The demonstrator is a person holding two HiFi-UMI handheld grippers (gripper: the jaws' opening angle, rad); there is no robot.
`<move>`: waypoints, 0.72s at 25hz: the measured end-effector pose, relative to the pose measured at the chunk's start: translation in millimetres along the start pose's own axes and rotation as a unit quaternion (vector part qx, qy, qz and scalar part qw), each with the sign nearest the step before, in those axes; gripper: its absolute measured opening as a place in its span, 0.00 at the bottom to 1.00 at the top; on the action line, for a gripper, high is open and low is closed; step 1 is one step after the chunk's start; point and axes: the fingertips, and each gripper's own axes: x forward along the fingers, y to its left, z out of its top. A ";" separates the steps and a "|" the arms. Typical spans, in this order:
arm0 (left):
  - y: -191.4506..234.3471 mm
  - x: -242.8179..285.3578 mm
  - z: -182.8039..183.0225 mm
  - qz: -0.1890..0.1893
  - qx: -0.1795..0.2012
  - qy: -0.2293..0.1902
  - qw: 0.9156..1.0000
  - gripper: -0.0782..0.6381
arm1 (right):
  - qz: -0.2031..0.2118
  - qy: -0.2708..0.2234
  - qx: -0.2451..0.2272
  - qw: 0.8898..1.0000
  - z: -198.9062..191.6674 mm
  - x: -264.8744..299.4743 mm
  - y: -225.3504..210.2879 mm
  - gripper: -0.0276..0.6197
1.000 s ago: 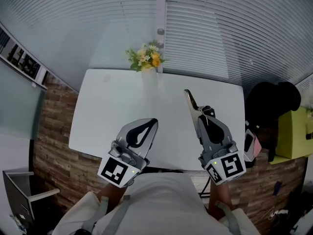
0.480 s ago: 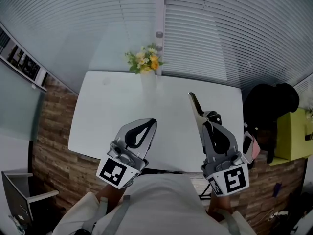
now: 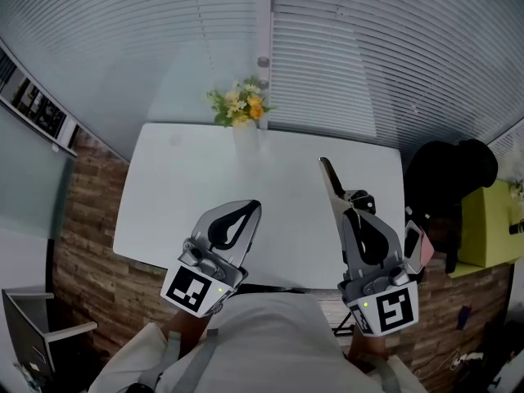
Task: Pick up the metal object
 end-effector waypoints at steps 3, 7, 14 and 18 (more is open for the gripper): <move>-0.4 0.9 1.7 -0.002 0.000 -0.002 1.000 0.11 | -0.002 0.001 -0.002 1.000 0.8 -0.9 -0.2 0.08; -1.3 1.3 3.3 -0.004 0.000 -0.003 1.000 0.11 | -0.004 0.002 -0.002 1.000 1.0 -2.0 -0.5 0.08; -1.3 0.3 3.6 -0.005 -0.002 -0.004 1.000 0.11 | -0.005 0.003 -0.003 1.000 1.5 -1.9 0.6 0.08; -1.7 -0.3 4.1 -0.005 -0.002 -0.004 1.000 0.11 | -0.005 0.002 -0.003 1.000 2.4 -2.1 1.2 0.08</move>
